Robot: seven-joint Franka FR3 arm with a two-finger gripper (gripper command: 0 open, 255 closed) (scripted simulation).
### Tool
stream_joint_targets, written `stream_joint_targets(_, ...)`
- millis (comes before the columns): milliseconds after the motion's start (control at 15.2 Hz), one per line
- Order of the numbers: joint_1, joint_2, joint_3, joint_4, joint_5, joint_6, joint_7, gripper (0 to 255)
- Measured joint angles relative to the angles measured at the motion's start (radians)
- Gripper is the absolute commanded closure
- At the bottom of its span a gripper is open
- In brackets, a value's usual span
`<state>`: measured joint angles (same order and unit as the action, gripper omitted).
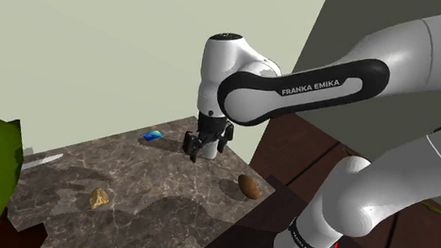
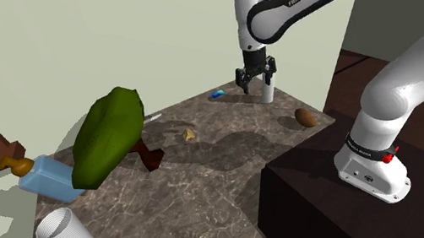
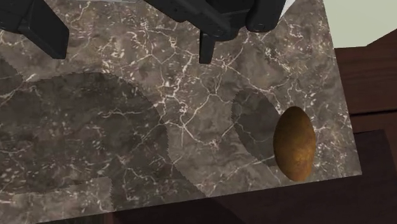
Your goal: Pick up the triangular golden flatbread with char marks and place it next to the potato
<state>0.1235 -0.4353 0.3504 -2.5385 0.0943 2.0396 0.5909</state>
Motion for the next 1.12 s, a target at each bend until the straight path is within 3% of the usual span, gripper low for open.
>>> stream_joint_targets(396,-0.01,0.206,0.118,0.071,-0.068,0.164,0.189,0)
stream_joint_targets(792,-0.011,0.468,0.196,0.209,-0.265,0.278,0.439,0)
stream_joint_targets(1122,0.054,0.686,0.178,0.369,-0.462,0.301,0.643,0)
